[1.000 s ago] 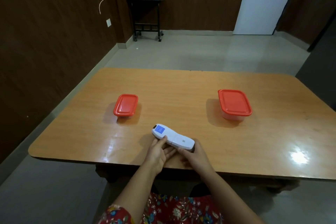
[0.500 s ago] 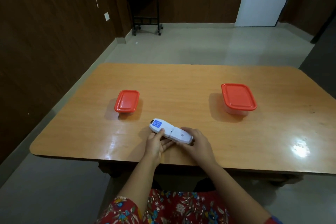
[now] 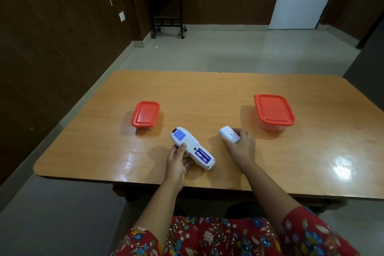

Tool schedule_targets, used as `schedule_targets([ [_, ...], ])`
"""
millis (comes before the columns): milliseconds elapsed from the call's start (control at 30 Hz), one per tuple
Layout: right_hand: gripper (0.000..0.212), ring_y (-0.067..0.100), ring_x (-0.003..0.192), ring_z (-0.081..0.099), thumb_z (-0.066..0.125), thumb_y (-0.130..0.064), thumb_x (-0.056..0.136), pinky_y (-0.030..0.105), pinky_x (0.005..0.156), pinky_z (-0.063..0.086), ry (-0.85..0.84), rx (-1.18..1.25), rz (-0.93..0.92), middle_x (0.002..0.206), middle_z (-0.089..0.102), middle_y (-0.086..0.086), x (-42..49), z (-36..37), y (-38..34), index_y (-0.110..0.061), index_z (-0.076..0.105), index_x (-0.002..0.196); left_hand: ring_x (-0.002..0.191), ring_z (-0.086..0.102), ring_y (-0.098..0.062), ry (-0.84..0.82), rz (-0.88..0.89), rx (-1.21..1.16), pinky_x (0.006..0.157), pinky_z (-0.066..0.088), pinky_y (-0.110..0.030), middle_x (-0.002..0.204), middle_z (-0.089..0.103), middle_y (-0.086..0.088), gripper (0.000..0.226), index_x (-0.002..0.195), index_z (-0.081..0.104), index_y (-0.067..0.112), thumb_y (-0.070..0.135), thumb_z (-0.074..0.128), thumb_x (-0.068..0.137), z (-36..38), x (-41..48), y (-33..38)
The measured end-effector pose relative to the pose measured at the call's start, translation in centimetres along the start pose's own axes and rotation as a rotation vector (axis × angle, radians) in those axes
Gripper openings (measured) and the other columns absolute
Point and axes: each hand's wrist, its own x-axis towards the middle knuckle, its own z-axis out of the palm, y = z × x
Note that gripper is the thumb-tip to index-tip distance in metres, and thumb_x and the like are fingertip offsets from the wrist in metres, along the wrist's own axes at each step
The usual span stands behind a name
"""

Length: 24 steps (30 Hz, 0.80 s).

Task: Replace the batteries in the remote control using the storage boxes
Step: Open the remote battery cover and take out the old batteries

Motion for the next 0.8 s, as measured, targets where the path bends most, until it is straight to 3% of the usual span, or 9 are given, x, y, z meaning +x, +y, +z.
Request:
schedule_targets([
  [167,0.06,0.029,0.12,0.041,0.067,-0.042,0.081,0.035,0.098,0.034,-0.034,-0.299,-0.05,0.127,0.05,0.009,-0.4,0.4,-0.5,-0.02,0.049,0.134,0.094,0.066,-0.023,0.022,-0.018,0.066,0.075,0.055,-0.031,0.107,0.066,-0.013,0.028,0.117,0.058,0.013,0.029,0.05,0.096,0.0,0.2,0.0],
  [267,0.051,0.024,0.119,0.043,0.064,-0.033,0.087,0.033,0.099,0.036,-0.027,-0.146,-0.226,0.126,0.052,0.005,-3.7,0.7,-2.1,-0.021,0.049,0.134,0.092,0.065,-0.023,0.027,-0.007,0.093,0.079,0.053,-0.035,0.102,0.067,-0.012,0.021,0.106,0.062,0.017,0.029,0.048,0.097,0.1,0.2,-0.2],
  [400,0.042,0.007,0.108,0.049,0.061,-0.033,0.088,0.021,0.089,0.043,-0.297,-0.007,-0.444,0.12,0.05,-0.009,-8.8,1.3,-3.0,-0.028,0.05,0.128,0.084,0.066,-0.021,-0.002,-0.006,0.122,0.072,0.056,-0.029,0.098,0.068,-0.012,0.031,0.116,0.061,0.006,0.026,0.049,0.096,0.1,-0.1,-0.3],
  [633,0.032,0.01,0.103,0.054,0.061,-0.036,0.089,0.023,0.082,0.05,-0.287,-0.032,-0.509,0.122,0.048,-0.005,-9.1,1.7,-2.0,-0.023,0.057,0.118,0.075,0.071,-0.016,-0.068,-0.086,0.095,0.062,0.057,-0.025,0.09,0.073,-0.009,0.027,0.112,0.062,0.008,0.023,0.047,0.096,-0.6,-0.3,0.3],
  [800,0.033,0.013,0.074,0.055,0.061,-0.038,0.085,0.02,0.06,0.043,-0.362,-0.185,-0.522,0.11,0.043,-0.004,-8.4,1.6,-3.8,-0.022,0.053,0.112,0.064,0.068,-0.011,-0.095,-0.072,0.15,0.059,0.055,-0.023,0.079,0.07,-0.003,0.021,0.101,0.064,0.015,0.016,0.044,0.097,-0.5,-0.2,0.3],
])
